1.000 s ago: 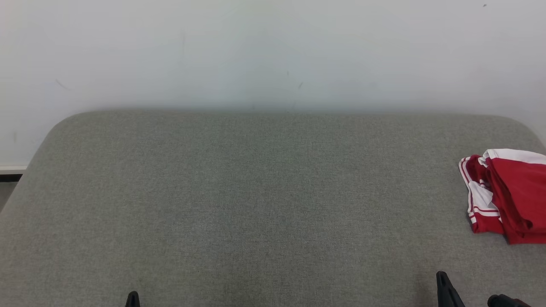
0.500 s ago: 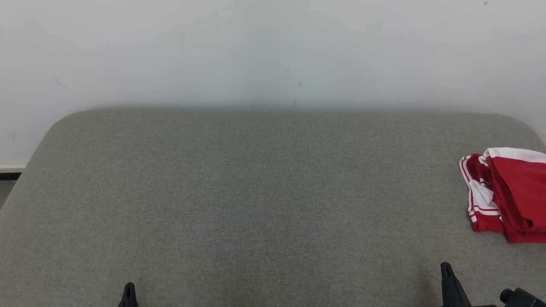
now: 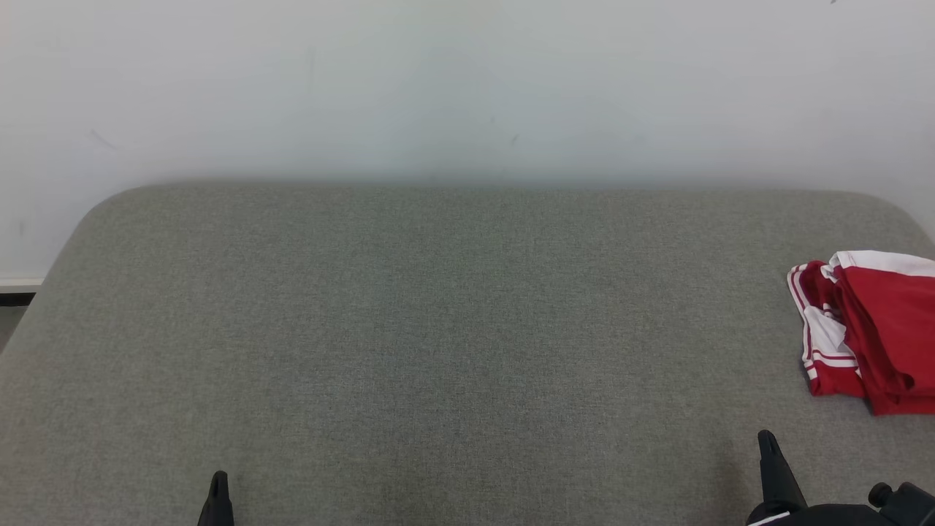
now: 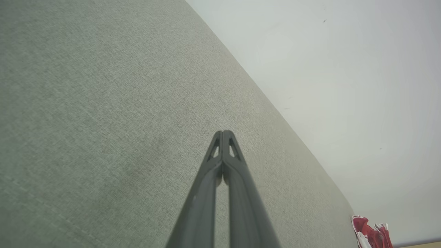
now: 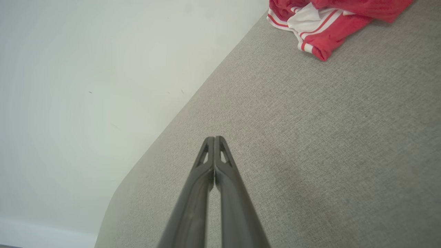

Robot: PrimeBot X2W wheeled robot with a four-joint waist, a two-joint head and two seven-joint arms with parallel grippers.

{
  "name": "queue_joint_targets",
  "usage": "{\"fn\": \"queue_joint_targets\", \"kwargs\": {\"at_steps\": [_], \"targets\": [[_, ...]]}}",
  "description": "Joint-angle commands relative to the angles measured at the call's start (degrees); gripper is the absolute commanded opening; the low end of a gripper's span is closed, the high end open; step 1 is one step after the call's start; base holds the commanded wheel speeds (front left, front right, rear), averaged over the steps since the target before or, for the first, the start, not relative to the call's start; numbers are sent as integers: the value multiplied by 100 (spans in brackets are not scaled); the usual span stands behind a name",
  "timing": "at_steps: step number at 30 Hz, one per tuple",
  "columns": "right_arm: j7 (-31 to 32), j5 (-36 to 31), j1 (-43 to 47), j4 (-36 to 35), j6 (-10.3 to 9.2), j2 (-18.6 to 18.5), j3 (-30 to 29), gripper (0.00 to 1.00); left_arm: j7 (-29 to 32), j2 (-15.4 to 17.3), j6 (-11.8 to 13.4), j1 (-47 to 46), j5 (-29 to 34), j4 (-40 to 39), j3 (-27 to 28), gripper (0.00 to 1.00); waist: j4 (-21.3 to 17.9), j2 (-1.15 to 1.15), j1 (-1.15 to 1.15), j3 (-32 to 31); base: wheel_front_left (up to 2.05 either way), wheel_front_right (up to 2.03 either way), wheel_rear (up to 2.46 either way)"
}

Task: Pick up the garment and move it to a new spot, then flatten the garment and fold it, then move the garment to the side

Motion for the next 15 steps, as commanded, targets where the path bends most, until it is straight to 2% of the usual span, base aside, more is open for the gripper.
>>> {"fn": "queue_joint_targets", "kwargs": {"at_steps": [1,15], "targets": [[54,250,-131,-94,2,-8,-26,0,51,22,-25,-175,-260,-77,39,0,0,0,-1,5,0,0,0],[247,1110,-253,-148,3,-9,-72,0,280,26,-90,-320,-1109,-77,107,0,-4,0,-1,37,0,0,0]]}}
